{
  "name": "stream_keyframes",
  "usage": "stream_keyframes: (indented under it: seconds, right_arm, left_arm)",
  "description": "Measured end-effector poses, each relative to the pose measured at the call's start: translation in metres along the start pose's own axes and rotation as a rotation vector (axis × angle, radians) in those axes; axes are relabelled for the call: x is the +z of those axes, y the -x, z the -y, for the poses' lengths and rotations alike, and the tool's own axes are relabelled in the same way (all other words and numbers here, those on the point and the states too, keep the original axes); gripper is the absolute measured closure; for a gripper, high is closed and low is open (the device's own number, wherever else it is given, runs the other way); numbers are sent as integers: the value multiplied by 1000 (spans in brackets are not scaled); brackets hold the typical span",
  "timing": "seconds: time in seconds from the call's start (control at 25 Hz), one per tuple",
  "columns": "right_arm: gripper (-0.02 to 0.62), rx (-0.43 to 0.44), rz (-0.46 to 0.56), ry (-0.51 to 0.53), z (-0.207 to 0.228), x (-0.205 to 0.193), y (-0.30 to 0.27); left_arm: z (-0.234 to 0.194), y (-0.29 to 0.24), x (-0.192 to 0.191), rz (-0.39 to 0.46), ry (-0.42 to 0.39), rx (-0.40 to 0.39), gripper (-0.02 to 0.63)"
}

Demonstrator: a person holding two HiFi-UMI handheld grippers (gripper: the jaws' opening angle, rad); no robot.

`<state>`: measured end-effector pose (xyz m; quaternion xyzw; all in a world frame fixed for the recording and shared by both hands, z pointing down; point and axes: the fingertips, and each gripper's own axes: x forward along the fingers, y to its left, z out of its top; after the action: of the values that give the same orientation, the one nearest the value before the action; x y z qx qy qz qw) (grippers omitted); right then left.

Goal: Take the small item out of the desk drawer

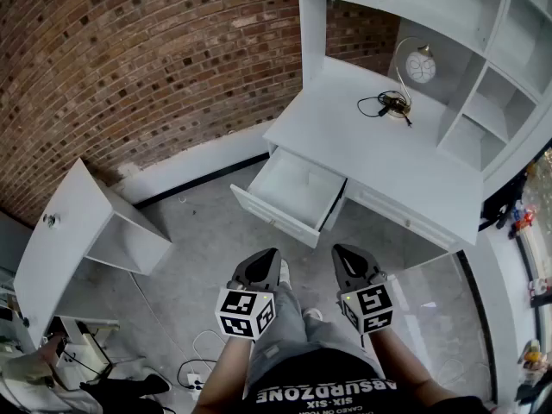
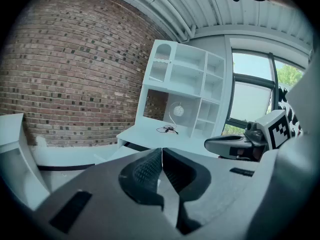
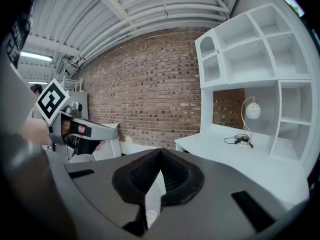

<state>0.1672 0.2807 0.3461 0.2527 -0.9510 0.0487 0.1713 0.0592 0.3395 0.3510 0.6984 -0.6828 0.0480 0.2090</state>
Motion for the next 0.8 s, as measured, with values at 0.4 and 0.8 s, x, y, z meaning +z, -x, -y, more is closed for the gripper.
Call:
stream_keyframes:
  seconds: [0.4,0.8]
  right_arm:
    - [597,11,3,-25,17,12,-41]
    - [597,19,-32,-43,44,25,-98]
  left_arm:
    - [-30,-44,19,-23,-1,-9,597]
    - [-57,-110,39,-72,-17,-54,597]
